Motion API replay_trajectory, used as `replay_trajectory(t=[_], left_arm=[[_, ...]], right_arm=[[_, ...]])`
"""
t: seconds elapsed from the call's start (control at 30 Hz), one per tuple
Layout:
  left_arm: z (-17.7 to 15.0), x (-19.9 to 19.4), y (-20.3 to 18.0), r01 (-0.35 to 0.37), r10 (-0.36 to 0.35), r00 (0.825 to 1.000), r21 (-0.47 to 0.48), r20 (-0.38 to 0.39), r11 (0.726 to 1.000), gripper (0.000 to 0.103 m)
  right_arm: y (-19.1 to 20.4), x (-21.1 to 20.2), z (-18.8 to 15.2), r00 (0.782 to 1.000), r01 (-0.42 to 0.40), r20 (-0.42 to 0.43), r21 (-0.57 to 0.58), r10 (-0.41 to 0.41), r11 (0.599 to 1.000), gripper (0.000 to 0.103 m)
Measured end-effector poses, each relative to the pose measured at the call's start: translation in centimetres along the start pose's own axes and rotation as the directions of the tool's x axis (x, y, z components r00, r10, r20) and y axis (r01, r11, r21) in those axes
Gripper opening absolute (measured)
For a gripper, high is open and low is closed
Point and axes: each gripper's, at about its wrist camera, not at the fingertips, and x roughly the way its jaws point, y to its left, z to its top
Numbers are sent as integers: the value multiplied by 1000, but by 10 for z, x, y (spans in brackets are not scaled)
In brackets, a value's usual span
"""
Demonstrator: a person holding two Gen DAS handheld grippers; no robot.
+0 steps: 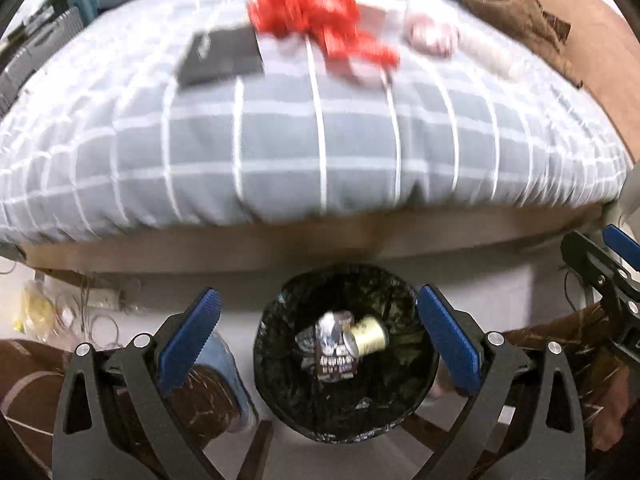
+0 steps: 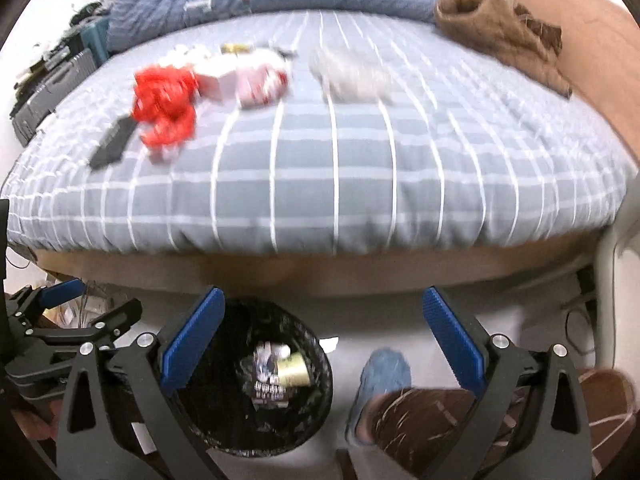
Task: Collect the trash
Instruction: 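Raise both tools from the bin back toward the bed, then grasp the black sachet with the left tool while the right tool grasps the clear plastic bag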
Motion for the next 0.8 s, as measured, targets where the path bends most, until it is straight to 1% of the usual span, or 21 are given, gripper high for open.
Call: replay_trajectory(t=[0.07,0.17,0.33,0.43,0.57,0.8], left_arm=[[9,-13,4,-4,4,999,-6,32,1000,97],[27,-30,14,-9,11,997,-28,73,1000,97],[53,-42,35,-24,31,994,-67,103,997,97],[70,-47,47,-28,39,992,-91,119,995,97],[92,-45,60,-40,54,990,-102,131,994,97],[127,-27,71,-67,82,989,-118,120,991,97]], right_arm=[[2,-9,12,999,-7,32,-3,7,1000,96],[4,-15,25,998,-21,58,-10,22,1000,96],[11,-19,54,994,-38,105,-42,42,998,96],[14,-17,71,992,-47,115,-53,53,997,96],[16,-11,92,989,-48,133,-62,56,997,96],[27,15,121,988,-37,143,-93,50,995,96]])
